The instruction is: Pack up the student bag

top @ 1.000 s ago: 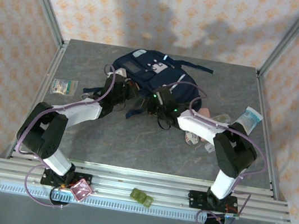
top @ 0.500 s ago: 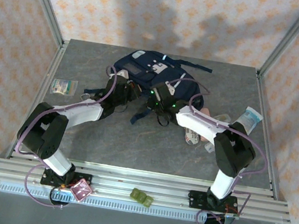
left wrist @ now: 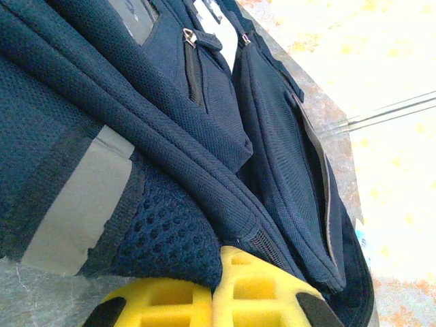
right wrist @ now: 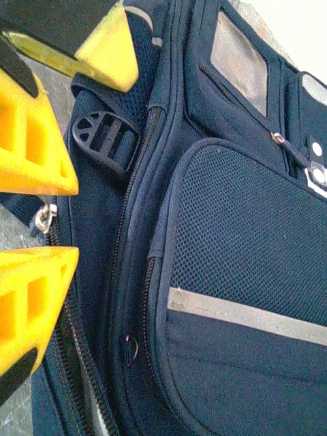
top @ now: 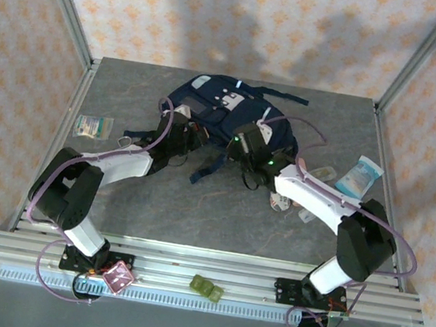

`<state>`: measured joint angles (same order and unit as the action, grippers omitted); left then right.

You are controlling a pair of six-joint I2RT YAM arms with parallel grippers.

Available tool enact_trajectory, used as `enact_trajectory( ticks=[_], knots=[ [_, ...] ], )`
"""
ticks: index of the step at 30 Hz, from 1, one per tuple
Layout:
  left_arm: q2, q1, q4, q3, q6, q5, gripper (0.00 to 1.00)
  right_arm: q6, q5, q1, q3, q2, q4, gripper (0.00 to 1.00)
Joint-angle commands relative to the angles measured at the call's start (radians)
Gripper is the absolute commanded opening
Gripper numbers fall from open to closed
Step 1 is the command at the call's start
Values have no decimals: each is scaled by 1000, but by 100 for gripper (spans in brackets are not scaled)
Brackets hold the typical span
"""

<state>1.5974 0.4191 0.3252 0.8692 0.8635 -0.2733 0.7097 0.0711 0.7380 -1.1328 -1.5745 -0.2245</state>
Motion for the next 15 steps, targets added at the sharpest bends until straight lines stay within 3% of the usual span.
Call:
enact_trajectory(
  ticks=[1, 15],
  knots=[
    [-3, 3, 64, 34, -5, -32, 0, -23, 21, -2, -17, -14, -27, 25],
    [-26, 6, 83, 45, 26, -76, 0, -27, 124, 67, -105, -129, -95, 30]
  ],
)
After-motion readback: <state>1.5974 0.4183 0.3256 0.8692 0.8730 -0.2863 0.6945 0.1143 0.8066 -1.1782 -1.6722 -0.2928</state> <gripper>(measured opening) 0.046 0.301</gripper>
